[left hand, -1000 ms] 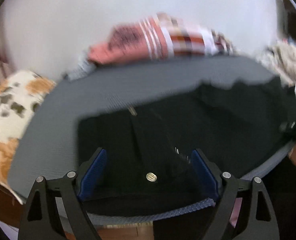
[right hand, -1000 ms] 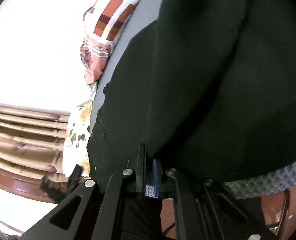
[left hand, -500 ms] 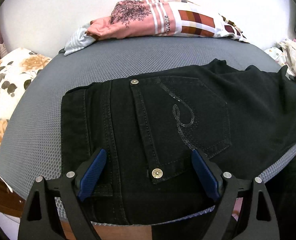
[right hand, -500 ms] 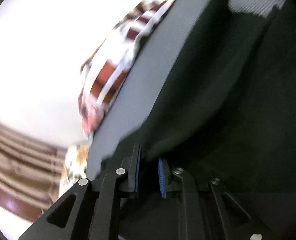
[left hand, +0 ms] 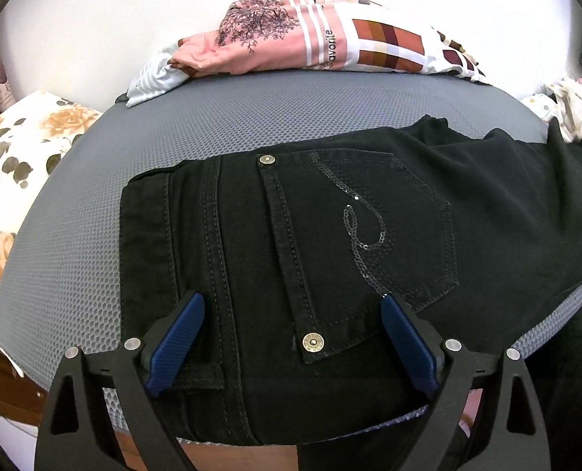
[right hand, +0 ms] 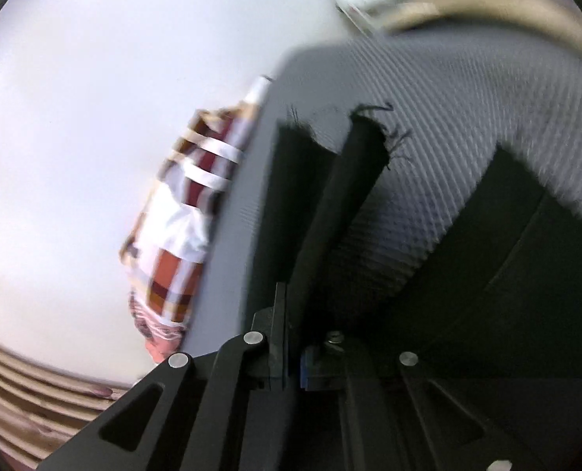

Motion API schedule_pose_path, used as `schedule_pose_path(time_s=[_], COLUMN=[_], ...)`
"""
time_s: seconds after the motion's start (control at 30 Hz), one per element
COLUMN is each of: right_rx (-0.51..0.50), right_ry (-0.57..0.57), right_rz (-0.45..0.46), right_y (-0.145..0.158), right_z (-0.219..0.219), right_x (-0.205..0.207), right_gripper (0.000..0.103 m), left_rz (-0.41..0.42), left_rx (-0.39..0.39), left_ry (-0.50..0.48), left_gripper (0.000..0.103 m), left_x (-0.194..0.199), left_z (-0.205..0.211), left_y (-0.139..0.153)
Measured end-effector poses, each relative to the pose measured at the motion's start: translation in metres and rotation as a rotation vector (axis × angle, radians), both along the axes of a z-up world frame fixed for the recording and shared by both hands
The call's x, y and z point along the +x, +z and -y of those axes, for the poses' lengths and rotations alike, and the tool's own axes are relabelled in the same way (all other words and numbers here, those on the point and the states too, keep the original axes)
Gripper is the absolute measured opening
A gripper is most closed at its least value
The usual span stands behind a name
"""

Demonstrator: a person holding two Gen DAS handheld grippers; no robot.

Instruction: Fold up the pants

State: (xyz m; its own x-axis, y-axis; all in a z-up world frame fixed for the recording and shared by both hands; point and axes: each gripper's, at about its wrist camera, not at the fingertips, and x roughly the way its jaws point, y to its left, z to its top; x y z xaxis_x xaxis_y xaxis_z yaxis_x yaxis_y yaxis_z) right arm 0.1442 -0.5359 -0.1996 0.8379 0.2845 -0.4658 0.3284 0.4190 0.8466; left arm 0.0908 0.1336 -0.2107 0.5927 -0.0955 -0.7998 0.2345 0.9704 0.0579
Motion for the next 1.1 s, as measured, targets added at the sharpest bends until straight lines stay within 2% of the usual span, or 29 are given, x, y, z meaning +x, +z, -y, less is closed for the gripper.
schedule_pose_path(time_s=[0.1,0.2,0.3,0.37,0.4,0.43,0.47,0.53,0.7,0.9,1.03,1.1], right_rx=[-0.02,-0.062,-0.004,0.125,0.158,0.201,0.227,0.184,0.19,0.337,0.218,0.112], right_ry=[-0.016,-0.032,-0.066,-0.104,-0.117,-0.135,-0.139,-0.121,-0.15,-0.159,-0.13,-0.106], right_rz=[0.059,0.05,-0.049,-0.131,-0.15,-0.115,-0.105,-0.11,-0.089,-0.064,-0.118,-0.154], right_y=[0.029,0.037,-0.005,-0.056,-0.071,-0.083,-0.086,-0.076,-0.072,-0.093,-0.081,-0.069], right_z=[0.002,0.005,0.013,0.018,0.018,0.02,0.023,0.027,0.041,0.041,0.041,0.038], right_x=[-0.042,-0.091,-0.129,-0.152,-0.156,-0.162,-0.163,-0.161,-0.168,-0.163,-0.16,-0.156], right_gripper=[0.005,0.005,0.005,0.005,0.003,0.0,0.0,0.002,0.003,0.005,0.002,0.002], left_rz=[-0.004,-0.002,-0.004,-0.003,-0.001,0.001,-0.001,-0.002,-0.006,-0.006,-0.006,-0.006], left_rx=[-0.006,-0.004,-0.012,-0.009,-0.006,-0.003,-0.002,0.0,0.004,0.005,0.008,0.01], left_ry=[-0.001,-0.002,-0.002,-0.005,-0.01,-0.014,-0.016,-0.017,-0.021,-0.022,-0.022,-0.024], left_gripper=[0.092,0.092,0.092,0.092,0.093,0.093,0.094,0.094,0.094,0.095,0.095,0.095], left_x=[0.001,0.001,0.001,0.001,0.001,0.002,0.002,0.002,0.002,0.003,0.003,0.003], left_z=[-0.002,-0.002,-0.002,-0.002,-0.002,-0.002,-0.002,-0.001,-0.002,-0.001,-0.001,-0.001], left_y=[-0.001,-0.002,-0.002,-0.002,-0.002,-0.003,-0.003,-0.003,-0.002,-0.002,-0.002,-0.002])
